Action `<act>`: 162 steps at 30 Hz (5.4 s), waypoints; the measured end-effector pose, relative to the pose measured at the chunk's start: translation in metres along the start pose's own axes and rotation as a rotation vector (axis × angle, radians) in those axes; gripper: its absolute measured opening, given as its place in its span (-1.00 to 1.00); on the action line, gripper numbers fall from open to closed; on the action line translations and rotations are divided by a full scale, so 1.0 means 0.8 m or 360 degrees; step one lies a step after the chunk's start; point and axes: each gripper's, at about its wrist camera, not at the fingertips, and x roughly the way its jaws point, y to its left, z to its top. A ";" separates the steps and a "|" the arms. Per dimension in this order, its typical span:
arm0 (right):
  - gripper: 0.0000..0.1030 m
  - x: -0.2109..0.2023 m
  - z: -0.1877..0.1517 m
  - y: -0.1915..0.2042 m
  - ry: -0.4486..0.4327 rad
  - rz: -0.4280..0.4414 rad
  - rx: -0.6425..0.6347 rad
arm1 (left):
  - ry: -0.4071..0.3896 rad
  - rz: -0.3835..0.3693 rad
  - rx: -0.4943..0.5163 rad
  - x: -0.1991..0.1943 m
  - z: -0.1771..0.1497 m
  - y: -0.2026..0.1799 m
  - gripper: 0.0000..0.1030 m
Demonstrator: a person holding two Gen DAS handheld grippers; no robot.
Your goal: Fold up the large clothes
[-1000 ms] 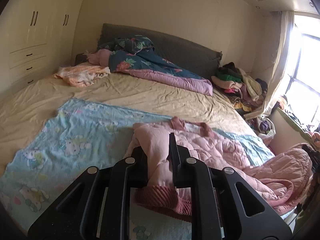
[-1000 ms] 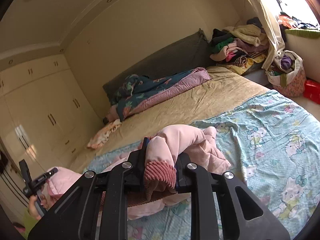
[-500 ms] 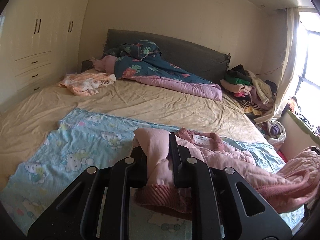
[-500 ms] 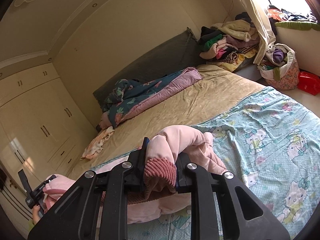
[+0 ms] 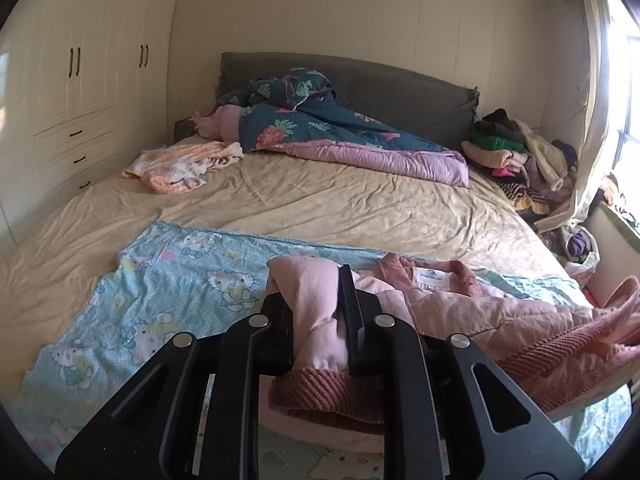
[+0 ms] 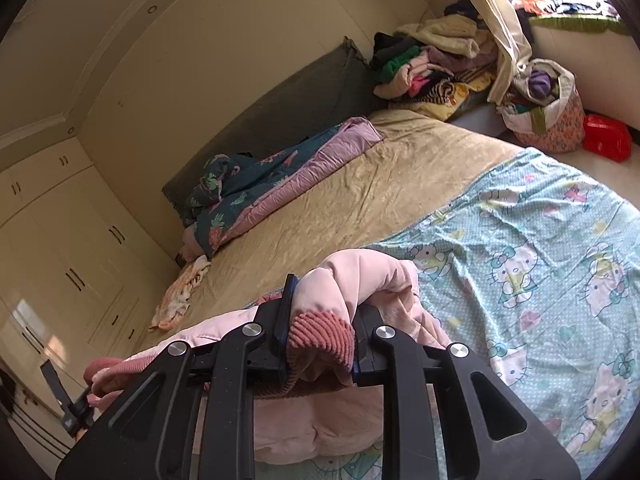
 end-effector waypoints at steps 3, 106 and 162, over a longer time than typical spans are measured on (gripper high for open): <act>-0.57 0.009 0.002 -0.005 0.0009 0.0012 0.0032 | 0.0017 0.0011 -0.0002 0.012 0.001 -0.002 -0.79; 0.92 0.143 -0.095 -0.040 0.0305 -0.0225 -0.0213 | 0.0399 0.0069 -0.0041 0.143 -0.086 -0.012 0.70; -0.21 0.231 -0.129 -0.086 0.0436 -0.0202 0.0154 | 0.0514 -0.0155 -0.0676 0.211 -0.141 -0.006 -0.25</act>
